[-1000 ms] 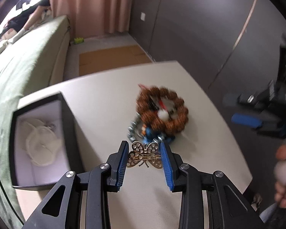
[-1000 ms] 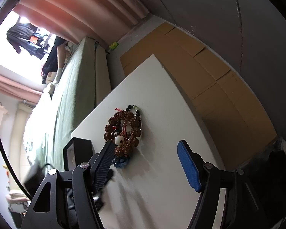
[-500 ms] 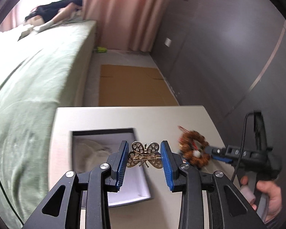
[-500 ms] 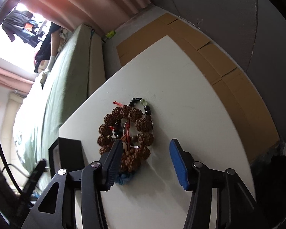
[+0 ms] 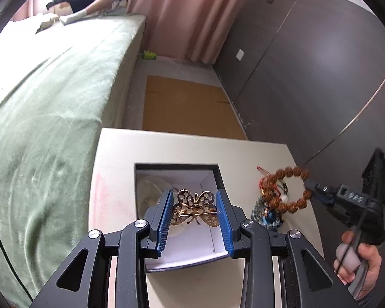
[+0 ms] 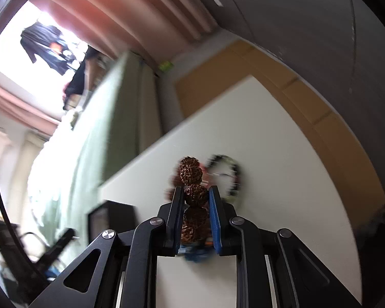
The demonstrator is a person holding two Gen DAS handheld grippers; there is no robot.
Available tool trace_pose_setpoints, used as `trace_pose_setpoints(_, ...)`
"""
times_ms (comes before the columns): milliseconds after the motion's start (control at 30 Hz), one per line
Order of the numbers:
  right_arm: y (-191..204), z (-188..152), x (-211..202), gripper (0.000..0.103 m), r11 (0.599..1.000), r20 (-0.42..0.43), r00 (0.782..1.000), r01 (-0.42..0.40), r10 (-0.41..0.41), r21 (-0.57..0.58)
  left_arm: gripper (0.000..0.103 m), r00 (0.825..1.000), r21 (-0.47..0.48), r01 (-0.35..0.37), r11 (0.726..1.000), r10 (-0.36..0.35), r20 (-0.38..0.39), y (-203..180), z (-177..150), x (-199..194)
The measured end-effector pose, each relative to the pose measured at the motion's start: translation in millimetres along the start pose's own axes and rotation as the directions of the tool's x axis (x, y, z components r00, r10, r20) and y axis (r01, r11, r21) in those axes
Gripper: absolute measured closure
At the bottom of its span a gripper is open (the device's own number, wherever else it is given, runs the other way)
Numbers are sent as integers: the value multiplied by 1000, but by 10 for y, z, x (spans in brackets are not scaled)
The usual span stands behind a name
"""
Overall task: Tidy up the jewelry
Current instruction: 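Place the brooch in the box with left gripper while right carries brown bracelet in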
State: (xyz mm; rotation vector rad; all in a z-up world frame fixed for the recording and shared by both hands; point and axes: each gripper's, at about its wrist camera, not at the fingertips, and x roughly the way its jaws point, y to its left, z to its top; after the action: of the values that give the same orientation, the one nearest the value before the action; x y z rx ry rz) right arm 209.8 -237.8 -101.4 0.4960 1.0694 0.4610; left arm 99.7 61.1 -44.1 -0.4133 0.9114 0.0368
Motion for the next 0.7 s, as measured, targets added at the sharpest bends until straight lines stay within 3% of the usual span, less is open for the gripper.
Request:
trace_pose_setpoints(200,317,-107,-244,83,992,86,989,-112,117,-59,65,996,1,66,998,-66,-52,-105,-27,103)
trace_pose_setpoints(333,533,-168,-363,83,977,133,971,-183,197,-111,41,994,-27,100,995,-101,-39,-69,-7,44)
trace_pose_setpoints(533,790,-248,-440,83,938,140,937,-292,319,-188,39,995,-123,95,988,-90,46,212,91,-197)
trace_pose_setpoints(700,1088,-330,-247,83,913,90,927,-335,363,-231,39,994,-204,83,976,-65,92,493,133,-361)
